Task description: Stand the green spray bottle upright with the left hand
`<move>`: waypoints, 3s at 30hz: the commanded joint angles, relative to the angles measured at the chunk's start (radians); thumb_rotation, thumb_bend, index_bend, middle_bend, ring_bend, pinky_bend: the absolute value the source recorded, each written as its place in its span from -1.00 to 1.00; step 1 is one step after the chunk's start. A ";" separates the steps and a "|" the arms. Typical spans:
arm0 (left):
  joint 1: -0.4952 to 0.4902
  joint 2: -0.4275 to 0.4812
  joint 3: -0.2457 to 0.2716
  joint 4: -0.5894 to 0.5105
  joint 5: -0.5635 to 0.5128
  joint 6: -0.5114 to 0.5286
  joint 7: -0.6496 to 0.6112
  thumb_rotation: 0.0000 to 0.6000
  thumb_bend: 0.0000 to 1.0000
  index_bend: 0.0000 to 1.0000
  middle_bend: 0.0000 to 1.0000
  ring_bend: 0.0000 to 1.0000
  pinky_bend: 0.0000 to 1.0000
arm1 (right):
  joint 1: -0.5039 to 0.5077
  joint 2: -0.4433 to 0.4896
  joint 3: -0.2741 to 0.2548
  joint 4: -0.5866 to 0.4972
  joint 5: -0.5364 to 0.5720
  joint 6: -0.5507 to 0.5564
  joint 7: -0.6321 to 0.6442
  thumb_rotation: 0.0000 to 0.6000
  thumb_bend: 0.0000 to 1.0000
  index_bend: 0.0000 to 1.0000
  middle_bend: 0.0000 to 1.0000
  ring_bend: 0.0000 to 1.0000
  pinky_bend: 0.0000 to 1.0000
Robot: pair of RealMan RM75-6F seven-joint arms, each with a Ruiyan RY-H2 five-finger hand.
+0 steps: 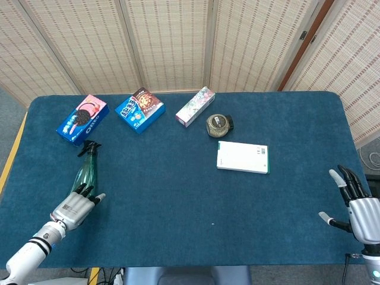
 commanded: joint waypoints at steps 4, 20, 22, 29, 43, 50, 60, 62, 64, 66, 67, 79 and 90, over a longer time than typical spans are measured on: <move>0.039 0.035 -0.007 0.001 0.022 -0.002 -0.017 1.00 1.00 -0.96 -0.45 -1.00 -1.00 | 0.005 0.002 0.000 -0.009 -0.003 -0.006 -0.010 1.00 -1.00 -1.00 -1.00 -1.00 -0.16; 0.131 0.103 -0.164 -0.003 0.210 0.052 -0.218 1.00 0.94 -0.84 -0.45 -1.00 -1.00 | 0.013 0.004 0.001 -0.018 -0.008 -0.011 -0.028 1.00 -1.00 -1.00 -1.00 -1.00 -0.16; 0.145 0.074 -0.198 0.039 0.212 0.083 -0.221 1.00 0.70 -0.84 -0.46 -1.00 -1.00 | 0.012 0.006 0.001 -0.018 -0.007 -0.009 -0.027 1.00 -1.00 -1.00 -1.00 -1.00 -0.16; 0.177 -0.062 -0.308 0.264 0.201 0.142 -0.227 1.00 -0.12 -0.84 -0.52 -0.99 -1.00 | 0.010 0.031 0.008 -0.040 -0.020 0.017 -0.021 1.00 -1.00 -1.00 -1.00 -1.00 -0.16; 0.096 -0.075 -0.414 0.430 -0.197 -0.231 -0.351 1.00 0.89 -0.40 -0.40 -0.86 -0.97 | 0.016 0.061 0.011 -0.078 -0.021 0.009 -0.035 1.00 -1.00 -1.00 -1.00 -1.00 -0.16; 0.015 -0.093 -0.393 0.469 -0.456 -0.328 -0.303 1.00 0.89 -0.37 -0.38 -0.86 -0.97 | 0.016 0.065 0.012 -0.082 -0.021 0.011 -0.037 1.00 -1.00 -1.00 -1.00 -1.00 -0.16; -0.072 -0.162 -0.352 0.542 -0.629 -0.359 -0.247 1.00 0.90 -0.40 -0.38 -0.86 -0.99 | 0.015 0.061 0.010 -0.075 -0.019 0.011 -0.031 1.00 -1.00 -1.00 -1.00 -1.00 -0.16; -0.084 -0.186 -0.342 0.568 -0.652 -0.362 -0.236 1.00 0.90 -0.40 -0.38 -0.86 -1.00 | 0.014 0.061 0.010 -0.074 -0.020 0.013 -0.029 1.00 -1.00 -1.00 -1.00 -1.00 -0.16; -0.094 -0.206 -0.331 0.593 -0.678 -0.371 -0.228 1.00 0.90 -0.40 -0.38 -0.86 -1.00 | 0.012 0.060 0.009 -0.071 -0.019 0.014 -0.026 1.00 -1.00 -1.00 -1.00 -1.00 -0.16; -0.107 -0.227 -0.316 0.620 -0.706 -0.383 -0.214 1.00 0.90 -0.40 -0.38 -0.86 -1.00 | 0.010 0.060 0.009 -0.067 -0.015 0.015 -0.022 1.00 -1.00 -1.00 -1.00 -1.00 -0.16; -0.113 -0.235 -0.311 0.630 -0.716 -0.387 -0.209 1.00 0.90 -0.40 -0.38 -0.86 -1.00 | 0.009 0.060 0.009 -0.065 -0.014 0.015 -0.020 1.00 -1.00 -1.00 -1.00 -1.00 -0.16; -0.145 -0.299 -0.275 0.699 -0.780 -0.366 -0.168 1.00 0.90 -0.42 -0.38 -0.86 -1.00 | 0.006 0.051 0.006 -0.046 -0.011 0.013 -0.004 1.00 -1.00 -1.00 -1.00 -1.00 -0.16; -0.145 -0.285 -0.274 0.711 -0.819 -0.408 -0.182 1.00 0.90 -0.42 -0.38 -0.86 -1.00 | 0.009 0.046 0.004 -0.042 -0.013 0.008 -0.003 1.00 -1.00 -1.00 -1.00 -1.00 -0.16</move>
